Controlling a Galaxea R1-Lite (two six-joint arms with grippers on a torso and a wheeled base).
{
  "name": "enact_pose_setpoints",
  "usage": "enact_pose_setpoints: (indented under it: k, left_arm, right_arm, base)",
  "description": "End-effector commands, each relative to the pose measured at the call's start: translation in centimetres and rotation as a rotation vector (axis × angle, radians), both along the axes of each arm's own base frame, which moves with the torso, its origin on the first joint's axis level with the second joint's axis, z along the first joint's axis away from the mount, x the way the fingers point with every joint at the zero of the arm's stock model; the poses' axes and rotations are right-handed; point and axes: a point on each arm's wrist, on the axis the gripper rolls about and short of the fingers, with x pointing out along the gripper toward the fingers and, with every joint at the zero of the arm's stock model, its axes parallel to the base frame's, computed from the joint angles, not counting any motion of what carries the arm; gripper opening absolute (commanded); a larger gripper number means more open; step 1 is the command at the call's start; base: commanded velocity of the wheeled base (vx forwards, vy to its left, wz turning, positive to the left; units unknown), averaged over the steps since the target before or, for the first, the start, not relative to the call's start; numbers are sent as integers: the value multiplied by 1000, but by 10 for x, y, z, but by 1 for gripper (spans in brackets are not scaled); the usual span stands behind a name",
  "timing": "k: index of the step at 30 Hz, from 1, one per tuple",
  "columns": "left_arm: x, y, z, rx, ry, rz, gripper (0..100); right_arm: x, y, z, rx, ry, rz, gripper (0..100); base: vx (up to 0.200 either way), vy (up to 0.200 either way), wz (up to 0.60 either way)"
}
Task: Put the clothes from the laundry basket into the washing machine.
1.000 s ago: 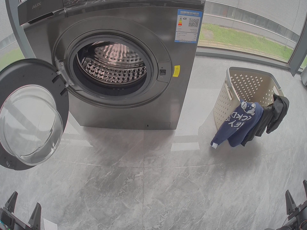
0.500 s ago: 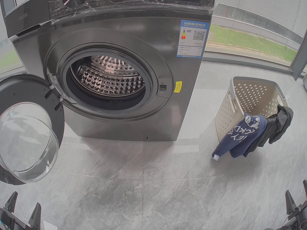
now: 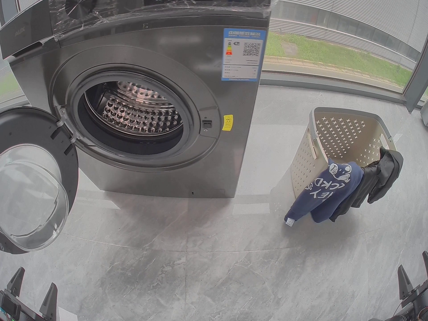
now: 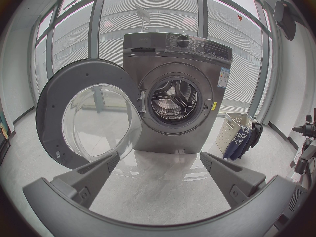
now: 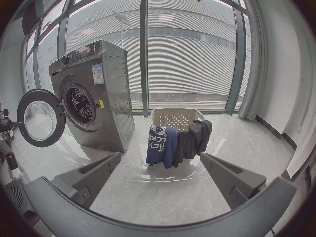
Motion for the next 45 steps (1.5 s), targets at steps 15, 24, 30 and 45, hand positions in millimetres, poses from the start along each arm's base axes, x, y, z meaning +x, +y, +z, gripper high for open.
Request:
enact_pose_setpoints:
  k: [15, 24, 30, 45]
  left_arm:
    - [0, 0, -5, -1, -2, 0, 100]
    - [0, 0, -5, -1, -2, 0, 100]
    - [0, 0, -5, -1, -2, 0, 100]
    - [0, 0, -5, -1, -2, 0, 100]
  right_arm:
    - [0, 0, -5, 0, 5, 0, 100]
    - [0, 0, -5, -1, 3, 3, 100]
    - [0, 0, -5, -1, 3, 2, 100]
    - [0, 0, -5, -1, 3, 2, 100]
  base:
    - [0, -173, 0]
    - [0, 0, -133]
    - [0, -67, -100]
    - [0, -133, 0]
